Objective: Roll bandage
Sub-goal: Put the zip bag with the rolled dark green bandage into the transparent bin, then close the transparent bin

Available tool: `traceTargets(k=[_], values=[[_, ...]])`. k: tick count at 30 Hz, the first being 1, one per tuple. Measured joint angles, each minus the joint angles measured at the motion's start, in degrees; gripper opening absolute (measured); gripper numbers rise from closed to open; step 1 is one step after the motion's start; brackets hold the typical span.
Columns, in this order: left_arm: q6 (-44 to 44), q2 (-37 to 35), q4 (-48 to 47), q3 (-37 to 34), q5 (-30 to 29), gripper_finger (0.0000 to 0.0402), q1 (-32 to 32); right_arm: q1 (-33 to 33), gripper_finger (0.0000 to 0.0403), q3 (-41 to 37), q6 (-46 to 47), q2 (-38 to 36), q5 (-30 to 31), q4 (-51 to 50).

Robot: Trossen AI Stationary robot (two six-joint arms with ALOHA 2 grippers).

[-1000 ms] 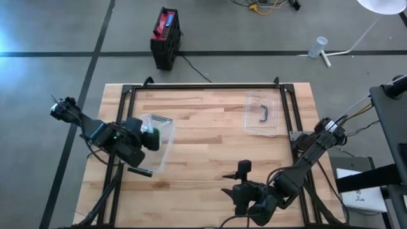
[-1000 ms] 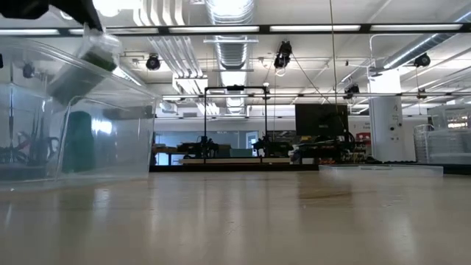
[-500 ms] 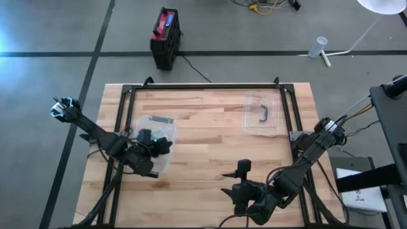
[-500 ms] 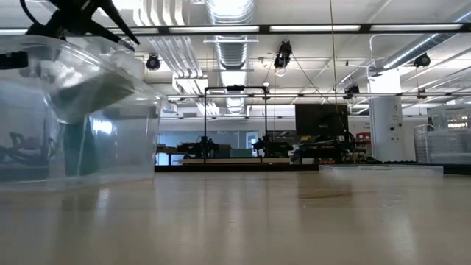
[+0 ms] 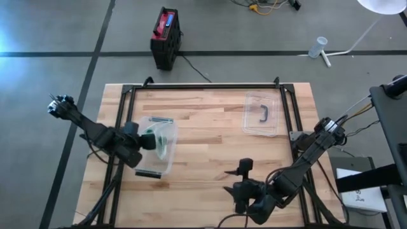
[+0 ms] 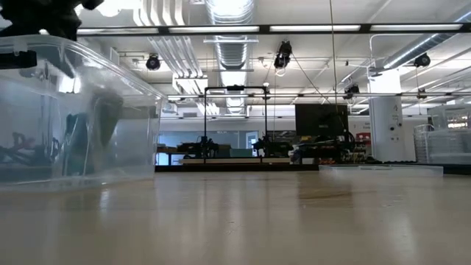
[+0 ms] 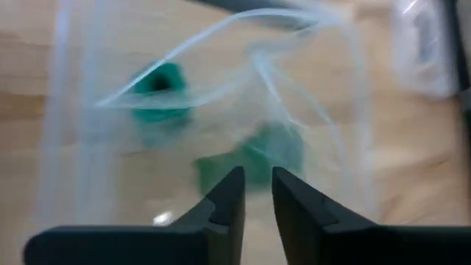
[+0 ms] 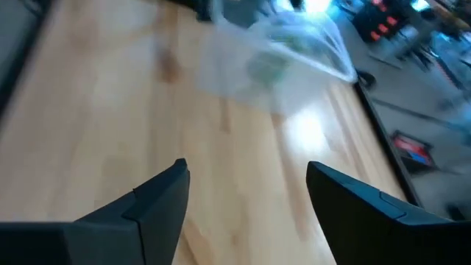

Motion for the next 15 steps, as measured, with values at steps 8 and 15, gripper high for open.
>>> traceTargets(k=[8, 15], values=[[10.6, -2.62, -5.46, 0.0, 5.33, 0.0126, -0.04, -1.5, 0.0269, -3.81, 29.54, -0.86, 2.25, -28.04], [25.74, -4.78, -3.98, 5.36, -0.95, 0.018, -0.15, -6.49, 0.0248, -16.75, 39.42, -3.86, -9.74, -31.62]])
